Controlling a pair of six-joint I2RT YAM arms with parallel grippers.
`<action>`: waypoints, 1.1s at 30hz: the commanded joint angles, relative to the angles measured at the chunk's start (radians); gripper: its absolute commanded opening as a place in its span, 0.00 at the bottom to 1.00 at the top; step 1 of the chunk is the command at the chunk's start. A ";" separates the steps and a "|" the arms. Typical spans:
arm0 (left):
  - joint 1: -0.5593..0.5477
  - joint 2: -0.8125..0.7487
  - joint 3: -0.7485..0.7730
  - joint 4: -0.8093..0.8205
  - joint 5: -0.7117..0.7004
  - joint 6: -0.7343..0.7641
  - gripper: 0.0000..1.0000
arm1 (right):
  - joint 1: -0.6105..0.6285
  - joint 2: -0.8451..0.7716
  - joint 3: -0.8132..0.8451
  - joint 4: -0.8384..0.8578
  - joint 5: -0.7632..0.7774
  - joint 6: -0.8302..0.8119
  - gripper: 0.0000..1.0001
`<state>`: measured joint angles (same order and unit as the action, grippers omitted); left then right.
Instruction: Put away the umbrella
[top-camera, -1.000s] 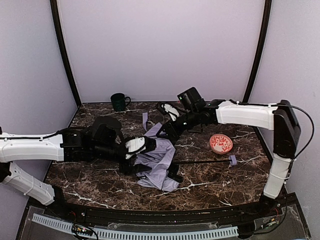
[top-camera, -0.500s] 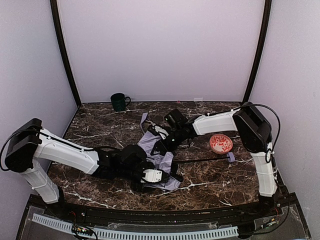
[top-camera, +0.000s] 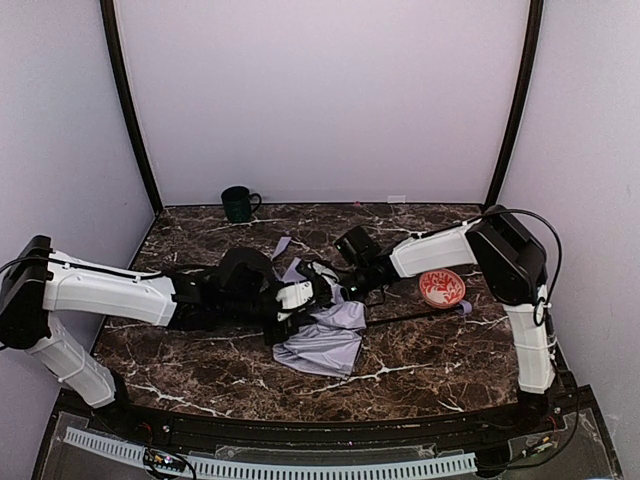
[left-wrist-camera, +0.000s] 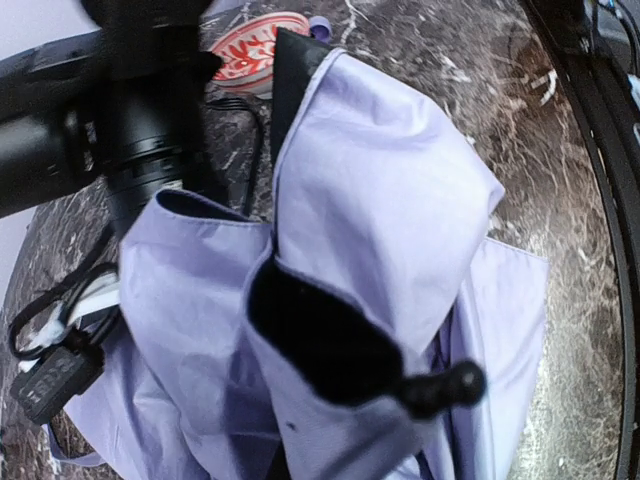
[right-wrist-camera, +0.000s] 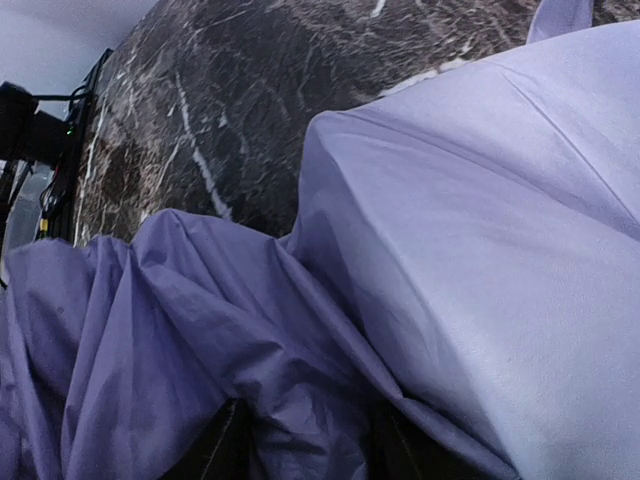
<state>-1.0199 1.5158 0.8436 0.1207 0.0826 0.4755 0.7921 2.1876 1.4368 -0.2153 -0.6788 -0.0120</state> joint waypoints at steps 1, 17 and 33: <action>0.103 -0.047 0.022 0.102 0.108 -0.196 0.00 | 0.042 0.030 -0.084 -0.220 -0.088 -0.081 0.42; 0.211 -0.022 -0.084 0.048 0.251 -0.327 0.00 | -0.029 -0.090 -0.139 -0.054 -0.193 0.058 0.48; 0.211 -0.120 -0.106 0.019 0.418 -0.299 0.00 | -0.117 -0.432 -0.171 -0.119 0.024 0.022 0.72</action>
<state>-0.8158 1.4376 0.7326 0.1410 0.4828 0.1719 0.6895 1.8446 1.2713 -0.2962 -0.7456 0.0380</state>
